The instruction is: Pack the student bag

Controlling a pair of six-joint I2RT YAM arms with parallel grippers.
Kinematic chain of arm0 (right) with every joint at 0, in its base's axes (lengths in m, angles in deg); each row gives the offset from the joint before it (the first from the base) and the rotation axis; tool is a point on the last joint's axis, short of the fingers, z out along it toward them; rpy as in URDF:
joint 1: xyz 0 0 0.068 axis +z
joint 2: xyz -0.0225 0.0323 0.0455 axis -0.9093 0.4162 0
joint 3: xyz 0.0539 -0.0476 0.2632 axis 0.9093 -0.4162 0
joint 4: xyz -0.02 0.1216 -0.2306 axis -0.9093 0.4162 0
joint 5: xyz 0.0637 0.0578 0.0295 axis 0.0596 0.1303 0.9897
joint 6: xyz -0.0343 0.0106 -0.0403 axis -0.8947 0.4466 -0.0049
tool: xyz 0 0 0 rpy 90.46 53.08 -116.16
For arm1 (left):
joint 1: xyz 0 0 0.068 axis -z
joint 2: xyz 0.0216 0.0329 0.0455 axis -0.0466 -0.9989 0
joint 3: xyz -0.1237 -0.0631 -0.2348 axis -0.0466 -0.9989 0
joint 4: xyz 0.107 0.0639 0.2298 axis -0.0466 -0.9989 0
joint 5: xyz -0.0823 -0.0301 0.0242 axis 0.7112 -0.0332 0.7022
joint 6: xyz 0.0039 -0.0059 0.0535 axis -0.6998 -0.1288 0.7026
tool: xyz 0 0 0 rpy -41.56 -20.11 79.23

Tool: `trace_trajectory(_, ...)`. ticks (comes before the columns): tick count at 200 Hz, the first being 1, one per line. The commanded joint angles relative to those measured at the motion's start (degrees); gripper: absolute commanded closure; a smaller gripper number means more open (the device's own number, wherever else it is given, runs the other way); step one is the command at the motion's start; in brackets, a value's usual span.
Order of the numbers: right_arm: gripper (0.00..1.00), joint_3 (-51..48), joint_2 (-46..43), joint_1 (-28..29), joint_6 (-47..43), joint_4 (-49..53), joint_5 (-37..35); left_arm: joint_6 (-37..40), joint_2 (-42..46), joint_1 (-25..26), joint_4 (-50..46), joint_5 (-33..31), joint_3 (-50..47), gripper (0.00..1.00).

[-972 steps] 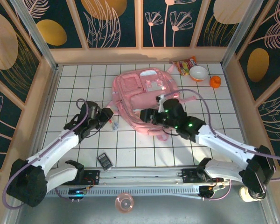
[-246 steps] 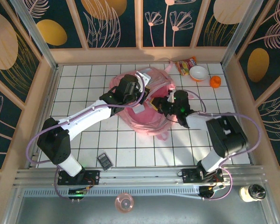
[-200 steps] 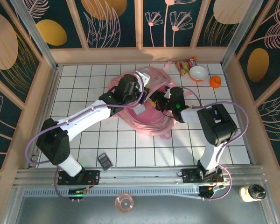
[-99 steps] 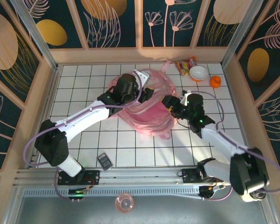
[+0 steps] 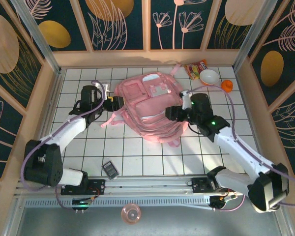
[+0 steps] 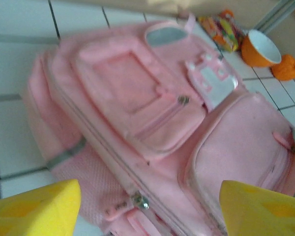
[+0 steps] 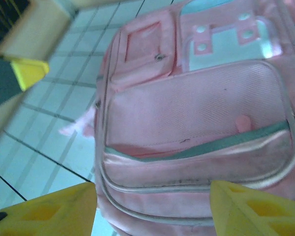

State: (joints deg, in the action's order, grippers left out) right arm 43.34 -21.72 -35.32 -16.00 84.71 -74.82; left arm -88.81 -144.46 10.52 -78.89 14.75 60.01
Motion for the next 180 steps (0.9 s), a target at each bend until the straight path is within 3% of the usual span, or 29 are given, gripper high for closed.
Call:
trace_trajectory(1,0.38,2.8,4.0,1.9,-12.6,6.2,-2.4,-5.2,-5.2,-0.6,3.2,10.1,0.0,0.27)
trace_trajectory(30,0.38,1.8,5.0,3.4,-12.2,2.7,-0.6,-6.2,-12.2,-1.1,5.3,12.4,1.8,0.27)
trace_trajectory(67,0.38,0.5,4.6,3.6,-10.7,0.8,-0.1,-6.0,-20.1,-1.1,5.2,20.4,5.4,0.29)
trace_trajectory(122,0.39,0.3,4.9,4.0,-10.4,0.4,1.3,-3.2,-18.5,-1.1,8.0,23.8,0.3,0.25)
trace_trajectory(153,0.39,0.5,5.2,4.7,-10.0,-0.2,1.7,0.6,-18.2,-1.1,10.1,20.3,-0.2,0.13)
trace_trajectory(180,0.39,0.1,5.2,5.4,-9.3,-0.5,1.8,0.6,-18.3,-1.1,14.2,24.7,-0.1,0.23)
